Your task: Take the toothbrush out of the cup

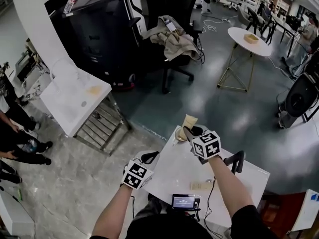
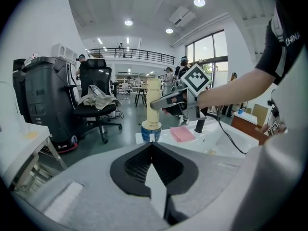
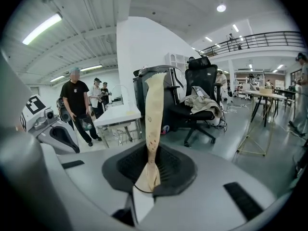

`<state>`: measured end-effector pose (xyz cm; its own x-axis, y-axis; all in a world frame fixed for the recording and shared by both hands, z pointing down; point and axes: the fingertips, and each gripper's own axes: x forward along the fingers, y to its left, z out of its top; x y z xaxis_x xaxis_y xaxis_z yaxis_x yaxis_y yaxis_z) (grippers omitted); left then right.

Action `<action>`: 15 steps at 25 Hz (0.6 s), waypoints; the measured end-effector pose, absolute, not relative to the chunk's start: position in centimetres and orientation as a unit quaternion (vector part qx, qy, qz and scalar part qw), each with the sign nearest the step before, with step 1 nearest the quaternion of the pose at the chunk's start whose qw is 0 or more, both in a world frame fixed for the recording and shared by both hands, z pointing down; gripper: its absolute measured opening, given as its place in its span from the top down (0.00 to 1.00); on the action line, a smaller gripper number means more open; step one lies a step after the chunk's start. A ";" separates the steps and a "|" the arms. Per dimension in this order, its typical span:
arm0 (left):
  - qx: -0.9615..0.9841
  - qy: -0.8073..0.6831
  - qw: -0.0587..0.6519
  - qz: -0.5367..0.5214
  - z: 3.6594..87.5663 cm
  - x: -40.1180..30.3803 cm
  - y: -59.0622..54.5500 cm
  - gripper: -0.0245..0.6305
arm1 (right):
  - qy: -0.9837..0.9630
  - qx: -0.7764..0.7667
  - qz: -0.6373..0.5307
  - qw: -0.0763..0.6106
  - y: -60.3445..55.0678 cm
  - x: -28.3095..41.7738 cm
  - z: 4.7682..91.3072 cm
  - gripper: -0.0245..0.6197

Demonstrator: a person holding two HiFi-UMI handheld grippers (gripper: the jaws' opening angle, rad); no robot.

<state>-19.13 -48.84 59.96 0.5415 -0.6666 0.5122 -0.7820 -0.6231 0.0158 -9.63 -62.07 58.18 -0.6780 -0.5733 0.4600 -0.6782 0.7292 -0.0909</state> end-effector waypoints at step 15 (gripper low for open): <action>0.877 -0.427 0.109 0.193 57.5 -20.3 -48.3 0.95 | -0.911 0.370 0.076 0.163 -59.5 -9.1 49.8 0.88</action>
<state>-20.31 -48.32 57.47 0.5619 -0.7060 0.4311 -0.7902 -0.6123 0.0270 -9.08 -59.50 49.83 -0.6730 -0.6499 0.3531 -0.6994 0.7145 -0.0177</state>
